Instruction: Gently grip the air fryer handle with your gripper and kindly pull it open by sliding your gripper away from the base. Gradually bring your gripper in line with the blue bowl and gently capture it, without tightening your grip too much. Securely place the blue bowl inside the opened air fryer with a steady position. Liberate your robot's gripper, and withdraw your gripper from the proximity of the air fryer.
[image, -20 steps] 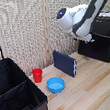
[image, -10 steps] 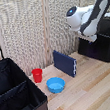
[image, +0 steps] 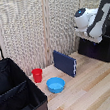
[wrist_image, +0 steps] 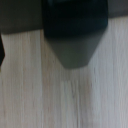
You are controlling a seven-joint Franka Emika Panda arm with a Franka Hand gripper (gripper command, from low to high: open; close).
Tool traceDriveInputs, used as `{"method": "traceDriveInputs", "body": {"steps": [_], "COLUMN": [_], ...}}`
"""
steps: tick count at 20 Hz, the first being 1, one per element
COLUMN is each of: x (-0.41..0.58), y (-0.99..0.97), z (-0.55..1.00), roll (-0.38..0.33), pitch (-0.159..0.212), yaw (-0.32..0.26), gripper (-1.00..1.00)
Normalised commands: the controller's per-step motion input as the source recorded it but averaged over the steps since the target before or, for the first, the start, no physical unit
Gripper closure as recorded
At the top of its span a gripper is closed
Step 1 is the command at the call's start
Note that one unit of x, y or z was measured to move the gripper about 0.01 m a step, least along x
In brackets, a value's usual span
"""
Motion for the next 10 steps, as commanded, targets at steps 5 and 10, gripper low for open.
{"method": "traceDriveInputs", "body": {"steps": [5, 10], "x": [0.120, 0.046], "y": [-0.27, -0.03], "z": [-0.17, -0.03], "roll": [-0.040, 0.000], "pitch": [0.082, 0.027], "yaw": [0.118, -0.019], "gripper": [1.00, 1.00]}}
